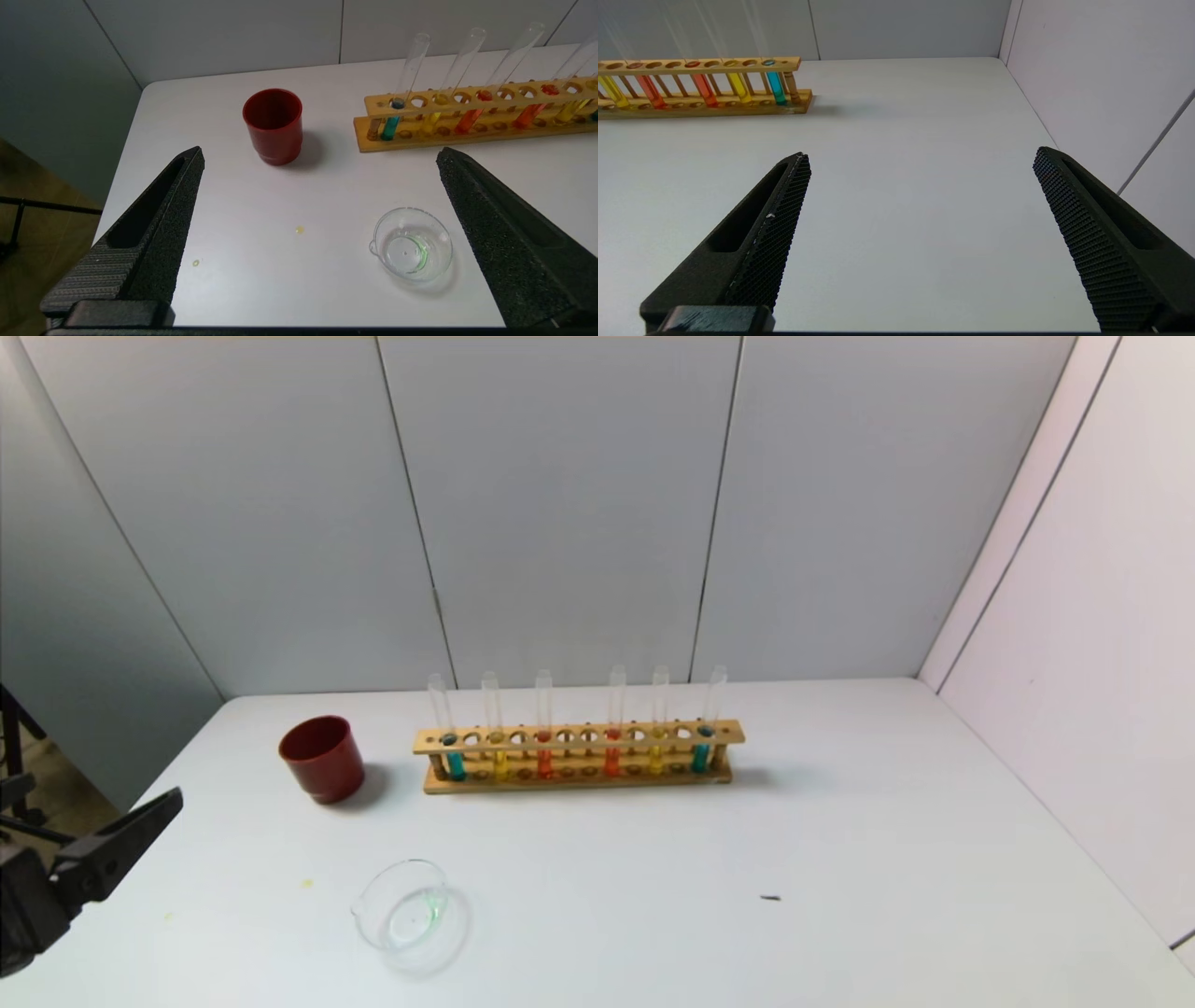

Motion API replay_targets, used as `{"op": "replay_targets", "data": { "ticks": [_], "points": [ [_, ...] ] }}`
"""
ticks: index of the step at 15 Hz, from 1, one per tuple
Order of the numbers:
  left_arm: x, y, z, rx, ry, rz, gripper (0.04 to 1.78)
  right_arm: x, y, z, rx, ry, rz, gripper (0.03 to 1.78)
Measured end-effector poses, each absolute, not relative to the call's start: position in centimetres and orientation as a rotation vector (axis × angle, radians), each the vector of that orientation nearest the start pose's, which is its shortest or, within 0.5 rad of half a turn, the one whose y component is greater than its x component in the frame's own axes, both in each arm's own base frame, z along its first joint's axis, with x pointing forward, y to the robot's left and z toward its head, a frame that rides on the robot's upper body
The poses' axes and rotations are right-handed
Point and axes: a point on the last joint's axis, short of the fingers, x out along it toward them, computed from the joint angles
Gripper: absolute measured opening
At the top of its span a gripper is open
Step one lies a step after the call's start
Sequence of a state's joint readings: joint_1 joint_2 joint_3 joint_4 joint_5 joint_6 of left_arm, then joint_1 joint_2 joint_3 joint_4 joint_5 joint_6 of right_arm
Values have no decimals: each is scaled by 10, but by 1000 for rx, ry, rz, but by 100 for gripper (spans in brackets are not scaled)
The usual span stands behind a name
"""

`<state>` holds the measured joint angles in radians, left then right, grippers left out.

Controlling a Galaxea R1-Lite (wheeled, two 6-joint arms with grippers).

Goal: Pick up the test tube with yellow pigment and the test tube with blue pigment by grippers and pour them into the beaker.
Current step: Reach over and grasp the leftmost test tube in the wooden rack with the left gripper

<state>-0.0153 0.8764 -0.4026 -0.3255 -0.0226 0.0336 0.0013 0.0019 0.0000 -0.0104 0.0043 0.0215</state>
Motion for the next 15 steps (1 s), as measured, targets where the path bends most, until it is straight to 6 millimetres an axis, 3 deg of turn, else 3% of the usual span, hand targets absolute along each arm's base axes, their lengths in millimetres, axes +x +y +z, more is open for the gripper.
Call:
{"op": "replay_targets", "data": {
  "ticks": [5,11,15],
  "points": [
    [144,-19,203,29,221,-161,175,-23,0,77,21,-8,6,174],
    [206,-43,185,47,220,-238,175,-23,0,77,21,-8,5,174],
    [236,-62,167,63,291,-288,175,-23,0,77,21,-8,5,174]
  ]
}}
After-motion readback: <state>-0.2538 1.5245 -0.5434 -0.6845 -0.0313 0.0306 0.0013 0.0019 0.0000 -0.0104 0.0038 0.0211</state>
